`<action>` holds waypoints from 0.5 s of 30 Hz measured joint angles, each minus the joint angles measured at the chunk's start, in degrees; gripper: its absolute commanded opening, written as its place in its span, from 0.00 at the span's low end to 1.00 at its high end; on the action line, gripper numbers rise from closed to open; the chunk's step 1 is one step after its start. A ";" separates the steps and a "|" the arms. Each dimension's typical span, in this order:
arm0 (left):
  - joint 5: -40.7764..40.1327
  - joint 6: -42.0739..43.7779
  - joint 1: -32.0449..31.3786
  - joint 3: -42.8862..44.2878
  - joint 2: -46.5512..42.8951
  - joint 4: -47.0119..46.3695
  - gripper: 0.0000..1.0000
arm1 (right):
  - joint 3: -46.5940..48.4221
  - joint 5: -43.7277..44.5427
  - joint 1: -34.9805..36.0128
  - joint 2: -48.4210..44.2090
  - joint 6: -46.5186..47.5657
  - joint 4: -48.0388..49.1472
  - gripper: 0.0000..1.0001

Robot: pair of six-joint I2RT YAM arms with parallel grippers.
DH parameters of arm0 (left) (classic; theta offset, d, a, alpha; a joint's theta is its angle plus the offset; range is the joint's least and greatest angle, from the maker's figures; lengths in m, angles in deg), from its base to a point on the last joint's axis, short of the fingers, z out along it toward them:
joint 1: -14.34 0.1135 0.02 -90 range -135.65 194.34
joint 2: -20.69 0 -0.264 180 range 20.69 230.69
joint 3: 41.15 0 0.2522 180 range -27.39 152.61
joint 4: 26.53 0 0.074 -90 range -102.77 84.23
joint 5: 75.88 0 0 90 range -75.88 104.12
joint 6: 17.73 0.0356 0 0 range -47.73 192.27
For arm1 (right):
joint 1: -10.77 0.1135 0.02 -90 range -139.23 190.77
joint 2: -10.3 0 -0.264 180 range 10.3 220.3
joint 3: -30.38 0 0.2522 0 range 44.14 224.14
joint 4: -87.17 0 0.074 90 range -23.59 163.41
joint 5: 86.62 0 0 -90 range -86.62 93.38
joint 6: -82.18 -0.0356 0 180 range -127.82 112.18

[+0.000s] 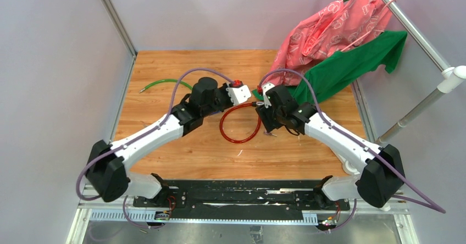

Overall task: Lock with the key
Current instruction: Place the key at the center of the board, then place the lock at the center of the board.

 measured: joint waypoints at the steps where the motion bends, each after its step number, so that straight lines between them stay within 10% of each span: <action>1: -2.19 1.99 0.26 0.44 1.68 -2.08 0.00 | -0.68 -1.01 0.00 0.04 -0.20 0.81 0.64; 5: -8.28 8.92 2.08 0.52 9.62 -11.61 0.00 | -3.21 -8.48 -1.11 1.14 -3.23 5.81 0.43; 11: -7.32 13.86 4.50 -2.58 18.49 -22.95 0.04 | -6.10 -14.80 -6.34 7.34 -12.83 13.29 0.39; 15: -0.74 14.34 5.27 -6.16 21.51 -25.94 0.66 | -6.62 -15.89 -6.69 12.63 -17.11 15.91 0.39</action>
